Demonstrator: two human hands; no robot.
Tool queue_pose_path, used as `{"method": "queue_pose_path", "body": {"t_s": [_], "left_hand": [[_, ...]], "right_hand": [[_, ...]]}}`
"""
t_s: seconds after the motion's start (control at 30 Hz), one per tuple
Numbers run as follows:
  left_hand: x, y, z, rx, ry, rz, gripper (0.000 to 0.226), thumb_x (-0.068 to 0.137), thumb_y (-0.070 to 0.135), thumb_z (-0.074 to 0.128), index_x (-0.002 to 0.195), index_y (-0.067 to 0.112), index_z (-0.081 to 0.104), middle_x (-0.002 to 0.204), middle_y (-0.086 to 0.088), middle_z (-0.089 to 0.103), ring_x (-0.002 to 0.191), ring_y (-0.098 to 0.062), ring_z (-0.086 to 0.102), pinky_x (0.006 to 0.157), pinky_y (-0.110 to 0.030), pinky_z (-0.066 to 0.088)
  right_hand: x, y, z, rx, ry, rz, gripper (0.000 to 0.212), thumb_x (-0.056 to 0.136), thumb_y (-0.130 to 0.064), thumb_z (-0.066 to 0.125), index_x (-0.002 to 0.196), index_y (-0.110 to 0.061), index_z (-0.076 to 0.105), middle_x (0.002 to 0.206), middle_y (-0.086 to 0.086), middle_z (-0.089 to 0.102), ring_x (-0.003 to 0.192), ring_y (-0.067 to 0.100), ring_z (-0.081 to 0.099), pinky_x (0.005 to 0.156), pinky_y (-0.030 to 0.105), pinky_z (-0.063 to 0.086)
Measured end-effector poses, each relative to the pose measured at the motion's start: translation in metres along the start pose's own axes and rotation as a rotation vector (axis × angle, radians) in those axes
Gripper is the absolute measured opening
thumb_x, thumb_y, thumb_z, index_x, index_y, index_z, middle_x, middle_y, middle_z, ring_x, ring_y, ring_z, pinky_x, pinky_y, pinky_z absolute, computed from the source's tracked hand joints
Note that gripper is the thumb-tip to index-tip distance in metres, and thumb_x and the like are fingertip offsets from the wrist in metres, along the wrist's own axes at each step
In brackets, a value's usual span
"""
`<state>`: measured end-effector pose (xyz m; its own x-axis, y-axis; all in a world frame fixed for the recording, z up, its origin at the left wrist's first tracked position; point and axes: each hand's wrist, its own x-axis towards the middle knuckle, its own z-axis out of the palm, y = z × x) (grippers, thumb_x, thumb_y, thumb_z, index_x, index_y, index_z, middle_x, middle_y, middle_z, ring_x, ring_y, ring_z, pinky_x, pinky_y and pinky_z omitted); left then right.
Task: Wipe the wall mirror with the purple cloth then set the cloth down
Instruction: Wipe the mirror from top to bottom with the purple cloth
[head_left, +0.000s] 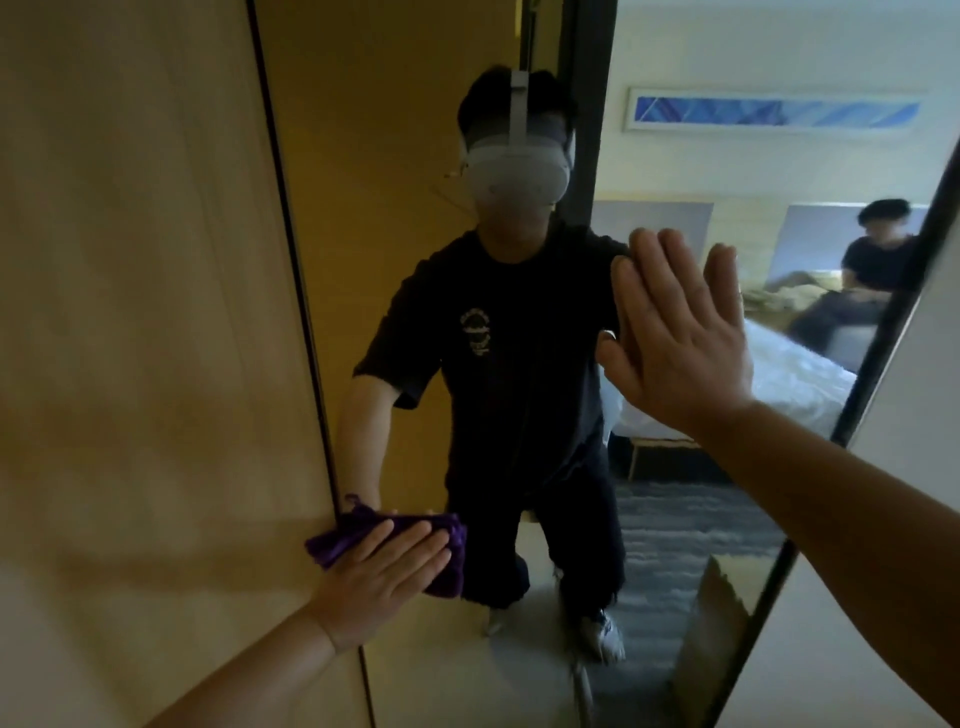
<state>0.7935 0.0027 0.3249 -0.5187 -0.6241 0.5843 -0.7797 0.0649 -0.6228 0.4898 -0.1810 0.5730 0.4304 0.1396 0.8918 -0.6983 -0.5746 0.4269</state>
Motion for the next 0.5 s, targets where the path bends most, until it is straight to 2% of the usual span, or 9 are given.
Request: {"method": "queue_pose_path", "body": {"t_s": [0.07,0.13,0.23,0.37,0.43,0.5], "left_hand": [[0.005,-0.003,-0.014,-0.074,-0.027,0.009,0.041,0.107,0.013,0.026,0.143,0.018,0.044,0.154,0.000,0.038,0.141,-0.019,0.036,0.119,-0.042,0.021],[0.016,-0.010,-0.031,-0.184,-0.038,0.008,0.037,0.105,0.013,0.034,0.140,0.015,0.047,0.150,-0.003,0.046,0.135,-0.022,0.046,0.111,-0.041,0.033],[0.062,-0.024,-0.064,-0.328,0.067,-0.075,0.038,0.100,0.012,0.048,0.138,0.009,0.047,0.145,-0.008,0.046,0.125,-0.026,0.053,0.094,-0.045,0.047],[0.159,-0.054,-0.117,-0.290,0.358,-0.134,0.032,0.102,0.004,0.048,0.134,0.005,0.050,0.137,-0.013,0.057,0.120,-0.029,0.056,0.093,-0.045,0.050],[0.209,-0.075,-0.137,-0.254,0.497,-0.132,0.033,0.102,0.003,0.049,0.135,0.006,0.050,0.138,-0.012,0.055,0.122,-0.028,0.054,0.095,-0.046,0.049],[0.250,-0.093,-0.144,-0.174,0.547,-0.142,0.036,0.101,0.003,0.049,0.137,0.009,0.047,0.141,-0.011,0.053,0.129,-0.028,0.049,0.101,-0.045,0.045]], "right_hand": [[0.000,0.000,-0.003,0.008,-0.032,0.008,0.065,0.100,-0.041,0.051,0.151,-0.004,0.037,0.159,0.017,0.027,0.151,0.032,0.017,0.121,0.058,0.009],[0.002,0.001,-0.007,0.021,-0.080,0.015,0.064,0.100,-0.039,0.052,0.151,-0.004,0.037,0.160,0.017,0.027,0.150,0.035,0.021,0.121,0.059,0.009],[0.004,0.000,-0.017,0.073,-0.146,0.032,0.060,0.103,-0.036,0.050,0.153,-0.006,0.035,0.161,0.016,0.025,0.150,0.036,0.022,0.120,0.062,0.015],[0.000,0.002,-0.038,0.150,-0.146,0.134,0.058,0.105,-0.035,0.047,0.154,-0.008,0.032,0.163,0.013,0.020,0.152,0.031,0.017,0.123,0.056,0.013],[-0.012,0.008,-0.046,0.129,-0.139,0.162,0.060,0.105,-0.035,0.047,0.155,-0.009,0.030,0.163,0.012,0.018,0.152,0.033,0.017,0.123,0.057,0.012],[-0.029,0.017,-0.046,0.113,-0.148,0.180,0.061,0.104,-0.035,0.048,0.155,-0.008,0.029,0.162,0.014,0.019,0.151,0.035,0.019,0.121,0.060,0.014]]}}
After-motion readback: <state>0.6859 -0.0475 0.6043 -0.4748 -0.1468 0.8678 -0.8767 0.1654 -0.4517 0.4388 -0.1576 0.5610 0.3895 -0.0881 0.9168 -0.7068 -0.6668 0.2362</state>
